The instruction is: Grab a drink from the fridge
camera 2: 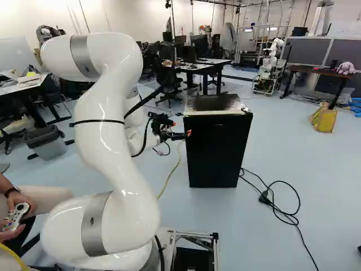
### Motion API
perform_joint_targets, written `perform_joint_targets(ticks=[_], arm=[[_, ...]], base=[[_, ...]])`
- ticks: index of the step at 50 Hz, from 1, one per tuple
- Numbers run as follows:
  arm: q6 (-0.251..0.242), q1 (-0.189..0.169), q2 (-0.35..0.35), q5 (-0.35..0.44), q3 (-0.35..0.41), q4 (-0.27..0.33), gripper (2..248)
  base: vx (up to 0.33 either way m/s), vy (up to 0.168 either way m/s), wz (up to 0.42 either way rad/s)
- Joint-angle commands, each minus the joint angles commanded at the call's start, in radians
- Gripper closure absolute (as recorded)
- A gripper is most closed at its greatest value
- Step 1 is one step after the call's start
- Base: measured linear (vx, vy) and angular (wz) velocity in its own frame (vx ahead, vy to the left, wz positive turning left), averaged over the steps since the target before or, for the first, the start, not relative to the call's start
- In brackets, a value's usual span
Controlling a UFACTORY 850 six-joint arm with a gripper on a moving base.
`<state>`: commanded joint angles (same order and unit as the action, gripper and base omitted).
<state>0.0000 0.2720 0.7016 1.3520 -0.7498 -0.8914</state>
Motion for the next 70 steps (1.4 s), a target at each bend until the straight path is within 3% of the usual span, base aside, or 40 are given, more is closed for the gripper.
perform_joint_targets(ticks=[23, 70], arm=[[0.0, -0.005, 0.022, 0.038, -0.038, -0.068, 3], [0.0, -0.014, 0.058, 0.096, -0.1, -0.135, 3]], base=[[0.0, 0.0, 0.0], [0.0, 0.0, 0.0]])
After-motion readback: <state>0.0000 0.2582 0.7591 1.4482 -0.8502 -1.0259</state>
